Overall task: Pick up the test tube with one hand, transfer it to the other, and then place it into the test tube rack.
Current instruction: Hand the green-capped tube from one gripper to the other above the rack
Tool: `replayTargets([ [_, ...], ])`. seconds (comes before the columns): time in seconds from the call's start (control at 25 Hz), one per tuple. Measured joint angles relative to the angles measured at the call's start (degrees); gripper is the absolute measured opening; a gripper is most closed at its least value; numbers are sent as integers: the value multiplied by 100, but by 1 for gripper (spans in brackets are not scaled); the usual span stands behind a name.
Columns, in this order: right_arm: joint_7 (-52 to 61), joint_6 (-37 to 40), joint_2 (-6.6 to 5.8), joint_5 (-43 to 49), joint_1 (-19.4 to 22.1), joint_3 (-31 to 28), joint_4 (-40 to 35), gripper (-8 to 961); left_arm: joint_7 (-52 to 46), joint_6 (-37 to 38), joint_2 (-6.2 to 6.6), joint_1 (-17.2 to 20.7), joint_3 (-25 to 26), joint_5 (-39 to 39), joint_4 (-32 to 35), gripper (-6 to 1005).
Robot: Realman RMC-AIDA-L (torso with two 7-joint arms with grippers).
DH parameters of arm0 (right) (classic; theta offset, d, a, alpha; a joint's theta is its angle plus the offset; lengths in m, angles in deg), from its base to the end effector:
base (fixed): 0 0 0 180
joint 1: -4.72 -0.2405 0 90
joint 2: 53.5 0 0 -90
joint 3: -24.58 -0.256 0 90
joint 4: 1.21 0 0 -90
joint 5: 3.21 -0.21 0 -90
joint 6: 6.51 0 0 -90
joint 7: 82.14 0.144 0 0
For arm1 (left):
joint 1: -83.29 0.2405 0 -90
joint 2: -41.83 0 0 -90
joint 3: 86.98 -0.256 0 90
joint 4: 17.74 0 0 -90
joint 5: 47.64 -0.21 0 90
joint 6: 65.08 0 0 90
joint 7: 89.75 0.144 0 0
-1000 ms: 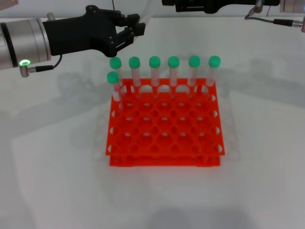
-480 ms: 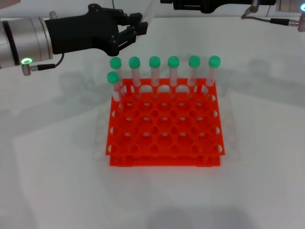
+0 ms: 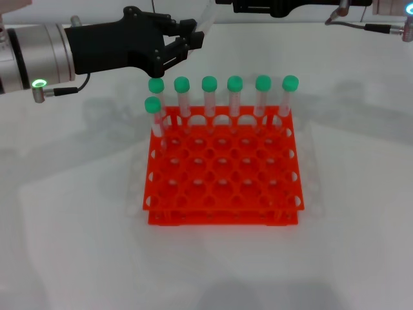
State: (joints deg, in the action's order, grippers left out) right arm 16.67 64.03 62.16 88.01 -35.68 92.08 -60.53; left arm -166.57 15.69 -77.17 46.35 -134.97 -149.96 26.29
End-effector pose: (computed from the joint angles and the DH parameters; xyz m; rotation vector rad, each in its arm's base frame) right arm 0.0886 0.4110 0.0345 -2.6658 0.2336 0.8354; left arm -0.1888 0.3886 0.0167 -2.6309 -0.2467 -0.7608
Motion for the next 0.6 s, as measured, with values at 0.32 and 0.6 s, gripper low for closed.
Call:
replayTargets([
  [0.32, 15, 4, 0, -6, -9, 0, -4, 617, 0, 0, 0, 12, 0, 2, 0, 189],
  [0.6, 20, 3, -1, -9, -12, 9, -1, 608, 1, 2, 0, 12, 0, 2, 0, 189],
])
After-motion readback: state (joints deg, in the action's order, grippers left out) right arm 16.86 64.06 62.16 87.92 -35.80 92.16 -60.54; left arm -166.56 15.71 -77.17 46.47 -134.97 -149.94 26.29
